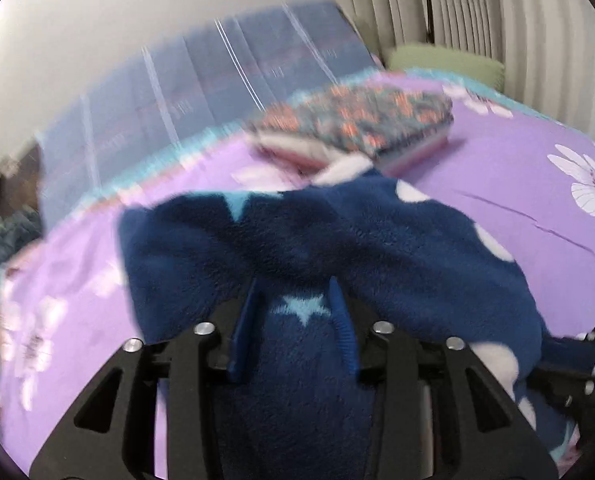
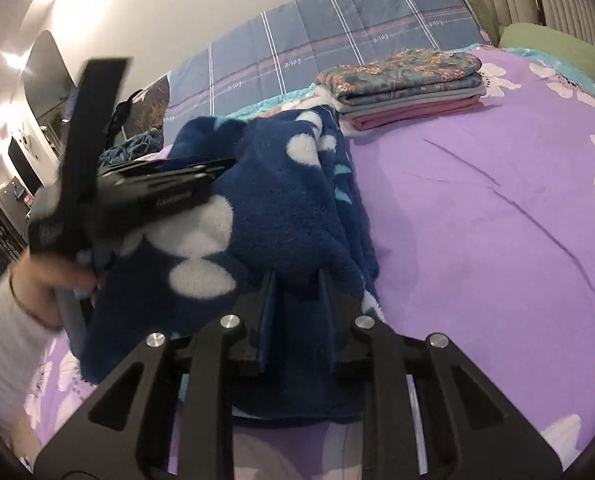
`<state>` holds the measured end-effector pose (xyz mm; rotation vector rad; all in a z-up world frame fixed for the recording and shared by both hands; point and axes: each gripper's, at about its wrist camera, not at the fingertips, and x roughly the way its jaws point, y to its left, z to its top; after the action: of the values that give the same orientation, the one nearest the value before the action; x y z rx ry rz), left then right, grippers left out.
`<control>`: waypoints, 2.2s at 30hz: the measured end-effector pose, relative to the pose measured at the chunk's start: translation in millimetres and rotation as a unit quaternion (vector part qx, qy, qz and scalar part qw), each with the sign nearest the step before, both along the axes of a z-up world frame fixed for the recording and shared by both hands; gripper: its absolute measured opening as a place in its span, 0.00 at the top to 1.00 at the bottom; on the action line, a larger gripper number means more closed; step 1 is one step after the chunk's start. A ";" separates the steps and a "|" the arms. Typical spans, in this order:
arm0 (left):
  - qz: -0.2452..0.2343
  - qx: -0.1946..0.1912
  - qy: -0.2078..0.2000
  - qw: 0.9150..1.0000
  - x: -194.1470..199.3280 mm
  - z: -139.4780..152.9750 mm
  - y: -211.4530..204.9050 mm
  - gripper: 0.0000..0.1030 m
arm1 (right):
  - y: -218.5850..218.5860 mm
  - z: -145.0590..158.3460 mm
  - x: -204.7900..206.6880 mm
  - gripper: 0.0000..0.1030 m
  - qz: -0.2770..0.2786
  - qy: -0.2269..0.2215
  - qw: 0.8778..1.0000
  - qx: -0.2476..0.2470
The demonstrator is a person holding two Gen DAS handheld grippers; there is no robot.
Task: Fold small clothes
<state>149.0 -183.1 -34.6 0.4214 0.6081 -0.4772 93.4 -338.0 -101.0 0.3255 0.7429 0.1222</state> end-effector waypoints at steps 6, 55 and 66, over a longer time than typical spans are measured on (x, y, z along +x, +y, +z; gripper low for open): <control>-0.004 -0.058 -0.035 0.998 -83.8 27.8 67.6 0.12 | -3.5 -2.3 1.7 0.80 0.003 -0.004 1.000 0.004; -0.006 -0.049 0.041 0.998 -48.0 -21.7 63.2 0.49 | 7.0 1.8 -9.6 0.77 0.018 -0.022 1.000 -0.014; -0.019 -0.144 0.016 0.989 -8.5 54.8 68.8 0.71 | 3.6 1.0 -9.4 0.77 0.017 -0.022 1.000 -0.005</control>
<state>140.5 -114.3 20.2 0.1504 0.5531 -0.6002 84.0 -334.3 -100.1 0.3006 0.7047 0.1578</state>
